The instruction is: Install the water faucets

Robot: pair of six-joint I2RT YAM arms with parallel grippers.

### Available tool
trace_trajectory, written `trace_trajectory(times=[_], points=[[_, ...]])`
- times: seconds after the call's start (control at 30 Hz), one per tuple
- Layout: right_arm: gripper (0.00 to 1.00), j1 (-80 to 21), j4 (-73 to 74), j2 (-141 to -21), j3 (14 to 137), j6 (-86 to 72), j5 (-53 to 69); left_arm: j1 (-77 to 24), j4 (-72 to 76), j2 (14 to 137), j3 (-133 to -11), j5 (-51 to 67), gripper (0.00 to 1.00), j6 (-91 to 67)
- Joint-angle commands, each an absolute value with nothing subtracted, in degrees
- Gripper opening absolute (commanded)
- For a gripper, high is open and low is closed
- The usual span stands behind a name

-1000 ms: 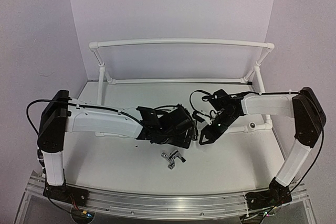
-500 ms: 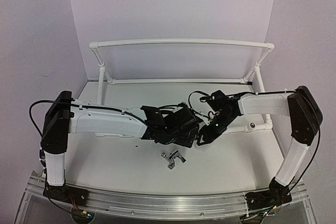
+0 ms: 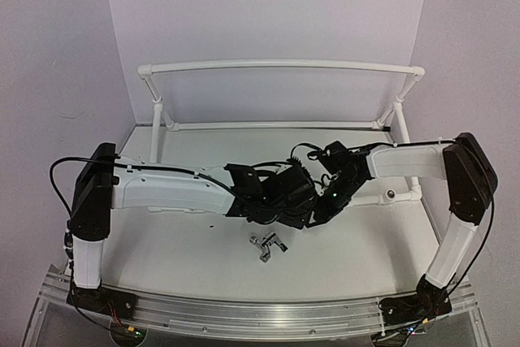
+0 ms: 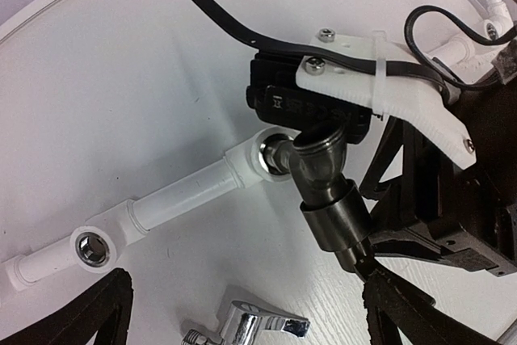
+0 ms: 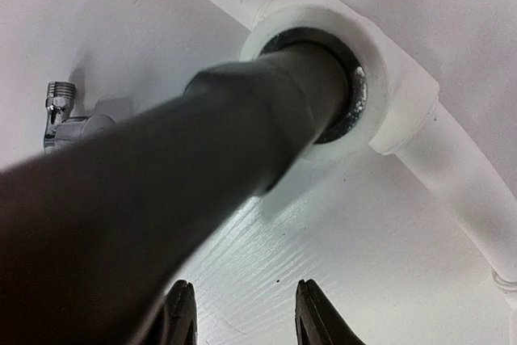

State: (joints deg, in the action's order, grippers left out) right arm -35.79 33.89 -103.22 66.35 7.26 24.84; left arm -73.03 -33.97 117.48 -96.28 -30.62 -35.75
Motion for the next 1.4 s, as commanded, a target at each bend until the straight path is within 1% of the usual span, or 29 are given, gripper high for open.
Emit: trace_trajectory(times=[0.0, 0.07, 0.1, 0.13, 0.17, 0.33, 0.47, 0.57, 0.6, 0.67, 0.77, 0.9, 1.0, 1.13, 1.2, 1.33, 1.37], points=[[0.44, -36.80, 30.24, -101.22, 68.94, 9.69, 22.27, -73.25, -27.76, 110.13, -91.23, -26.51, 1.00, -35.41], [0.48, -35.76, 30.54, -98.20, 68.50, 12.69, 19.85, -72.22, -25.19, 106.76, -86.95, -23.78, 1.00, -35.56], [0.52, -35.11, 30.74, -96.54, 68.26, 13.91, 18.91, -71.50, -24.43, 104.80, -85.19, -22.60, 1.00, -35.58], [0.58, -34.35, 31.07, -95.12, 68.11, 15.10, 18.24, -70.78, -23.38, 103.05, -83.71, -21.37, 1.00, -35.50], [0.60, -33.68, 31.81, -93.93, 67.93, 16.55, 17.76, -70.19, -22.29, 101.26, -81.85, -20.55, 1.00, -35.41], [0.60, -31.19, 32.23, -86.92, 63.08, 26.76, 14.93, -65.58, -18.68, 93.55, -73.79, -18.01, 1.00, -36.34], [0.58, -31.23, 32.32, -80.91, 57.40, 38.61, 15.09, -59.28, -21.38, 89.69, -69.56, -14.59, 1.00, -36.30], [0.51, -32.26, 32.61, -75.08, 52.58, 51.01, 12.65, -55.39, -25.60, 87.89, -68.58, -12.05, 1.00, -32.96], [0.51, -33.23, 32.79, -73.79, 51.45, 55.00, 11.49, -53.55, -26.76, 87.66, -68.48, -10.44, 1.00, -31.63], [0.50, -35.02, 34.42, -72.53, 51.08, 59.30, 10.64, -50.27, -28.82, 87.55, -68.58, -3.56, 1.00, -27.15], [0.50, -36.09, 35.67, -74.18, 53.83, 61.97, 11.55, -46.11, -35.15, 89.67, -71.15, 4.86, 1.00, -17.06], [0.49, -36.52, 35.95, -77.70, 58.15, 63.97, 13.38, -41.89, -43.64, 93.81, -74.49, 9.70, 1.00, -3.70], [0.46, -37.85, 35.95, -79.61, 59.99, 64.73, 14.94, -40.49, -43.75, 95.50, -74.32, 11.94, 1.00, 3.23], [0.36, -41.57, 35.72, -81.75, 61.08, 68.04, 13.20, -40.26, -41.38, 99.30, -75.25, 11.21, 1.00, 7.62], [0.33, -43.71, 34.55, -83.19, 61.46, 68.31, 11.25, -40.21, -41.42, 102.02, -77.25, 10.79, 0.99, 8.29], [0.23, -47.32, 30.26, -85.12, 59.98, 68.16, 6.18, -40.13, -43.06, 106.45, -80.68, 10.21, 0.95, 8.90], [0.22, -47.55, 29.32, -85.36, 59.64, 67.90, 5.66, -40.11, -43.20, 106.91, -80.75, 10.64, 0.93, 8.95]])
